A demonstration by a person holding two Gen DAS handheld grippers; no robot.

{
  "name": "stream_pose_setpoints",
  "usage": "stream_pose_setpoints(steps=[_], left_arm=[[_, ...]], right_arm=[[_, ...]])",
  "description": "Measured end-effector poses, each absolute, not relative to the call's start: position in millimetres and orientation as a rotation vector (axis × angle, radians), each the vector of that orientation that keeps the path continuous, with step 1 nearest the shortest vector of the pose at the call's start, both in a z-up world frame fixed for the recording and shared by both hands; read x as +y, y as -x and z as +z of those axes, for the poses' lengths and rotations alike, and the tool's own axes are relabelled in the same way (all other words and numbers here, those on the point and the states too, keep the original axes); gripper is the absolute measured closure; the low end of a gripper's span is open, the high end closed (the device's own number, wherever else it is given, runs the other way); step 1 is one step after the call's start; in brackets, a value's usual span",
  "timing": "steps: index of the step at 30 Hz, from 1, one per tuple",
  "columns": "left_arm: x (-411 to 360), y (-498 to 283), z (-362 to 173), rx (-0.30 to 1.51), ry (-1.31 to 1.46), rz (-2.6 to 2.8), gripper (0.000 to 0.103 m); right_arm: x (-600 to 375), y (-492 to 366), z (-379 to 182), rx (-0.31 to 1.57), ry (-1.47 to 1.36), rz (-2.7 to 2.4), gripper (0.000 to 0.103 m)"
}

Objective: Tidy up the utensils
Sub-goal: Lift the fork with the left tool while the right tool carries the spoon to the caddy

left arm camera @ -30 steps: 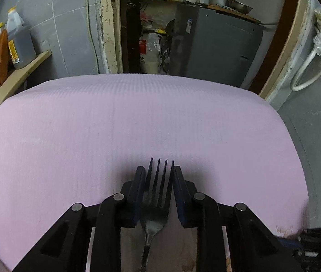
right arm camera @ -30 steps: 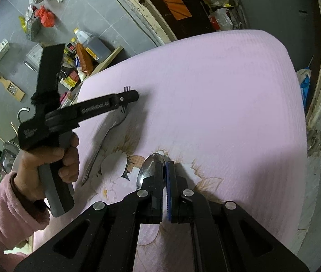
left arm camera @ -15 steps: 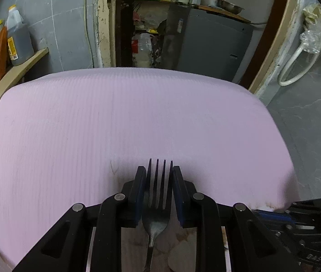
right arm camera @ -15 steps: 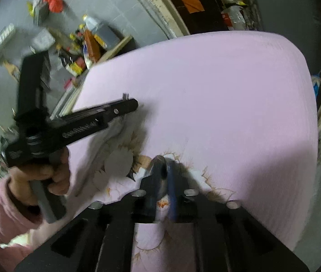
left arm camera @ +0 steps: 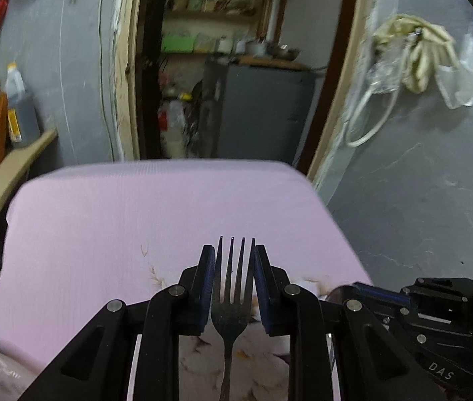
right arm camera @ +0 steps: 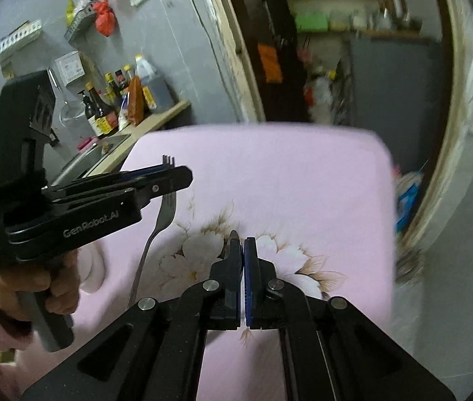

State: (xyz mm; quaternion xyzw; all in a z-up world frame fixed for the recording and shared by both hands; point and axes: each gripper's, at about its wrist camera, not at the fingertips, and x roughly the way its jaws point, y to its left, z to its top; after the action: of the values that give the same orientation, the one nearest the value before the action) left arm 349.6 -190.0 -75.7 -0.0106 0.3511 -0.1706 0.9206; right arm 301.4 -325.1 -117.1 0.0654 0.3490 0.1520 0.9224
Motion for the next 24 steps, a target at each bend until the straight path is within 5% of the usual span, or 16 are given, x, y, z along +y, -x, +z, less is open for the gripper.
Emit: stream_pose_setpoints(steps=[24], left_arm=[[-149.0, -190.4, -26.8, 0.38, -0.258, -0.53, 0.081]], right_arm=[[-273.0, -181.3, -59.6, 0.557, 0.007, -0.004, 0.101]])
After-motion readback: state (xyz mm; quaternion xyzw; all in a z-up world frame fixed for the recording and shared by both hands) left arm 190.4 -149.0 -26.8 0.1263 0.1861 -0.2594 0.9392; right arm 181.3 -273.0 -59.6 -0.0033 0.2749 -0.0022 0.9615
